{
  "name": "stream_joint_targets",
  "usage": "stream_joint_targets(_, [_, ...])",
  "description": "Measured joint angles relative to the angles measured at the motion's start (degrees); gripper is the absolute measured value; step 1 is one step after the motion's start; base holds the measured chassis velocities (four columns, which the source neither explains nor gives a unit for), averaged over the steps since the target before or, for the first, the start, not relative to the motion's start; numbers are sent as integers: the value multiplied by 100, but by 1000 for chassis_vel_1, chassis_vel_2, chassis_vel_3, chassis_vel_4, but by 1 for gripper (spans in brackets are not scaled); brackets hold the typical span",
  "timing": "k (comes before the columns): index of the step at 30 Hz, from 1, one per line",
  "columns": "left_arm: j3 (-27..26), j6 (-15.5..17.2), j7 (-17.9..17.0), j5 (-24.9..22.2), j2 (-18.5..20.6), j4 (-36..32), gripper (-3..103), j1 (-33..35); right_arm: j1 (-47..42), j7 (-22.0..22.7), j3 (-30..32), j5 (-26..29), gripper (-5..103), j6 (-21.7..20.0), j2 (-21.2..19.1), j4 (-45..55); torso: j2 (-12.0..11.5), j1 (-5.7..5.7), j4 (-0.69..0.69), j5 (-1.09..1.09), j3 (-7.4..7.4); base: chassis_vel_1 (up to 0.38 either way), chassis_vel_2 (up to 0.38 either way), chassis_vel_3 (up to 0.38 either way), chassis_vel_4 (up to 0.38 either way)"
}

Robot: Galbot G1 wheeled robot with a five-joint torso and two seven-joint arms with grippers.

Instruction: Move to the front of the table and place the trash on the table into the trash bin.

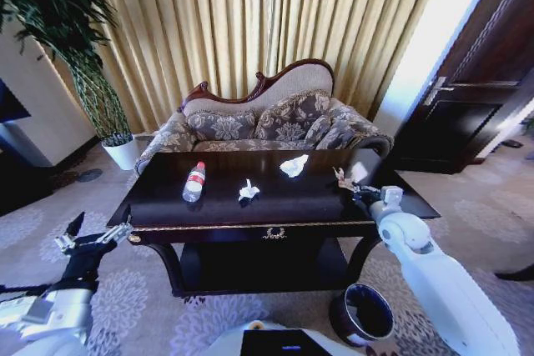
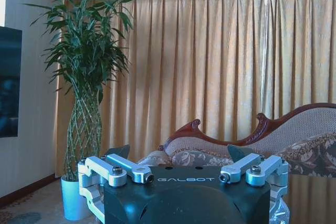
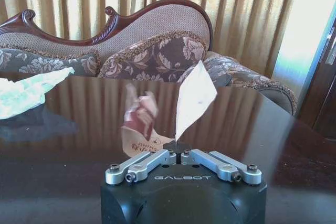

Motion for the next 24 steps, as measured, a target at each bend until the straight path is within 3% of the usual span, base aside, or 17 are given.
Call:
stream_joint_targets(13, [-3, -2, -29, 8, 42, -2, 100, -13, -345, -20, 389, 82, 0, 37, 104, 529, 0, 0, 0, 0, 0, 0, 0, 0, 0])
stream_joint_targets(24, [-21, -23, -38, -22, 76, 64, 100, -83, -1079, -9, 991, 326, 0, 138, 236, 1633, 0, 0, 0, -1, 0, 0, 0, 0, 0])
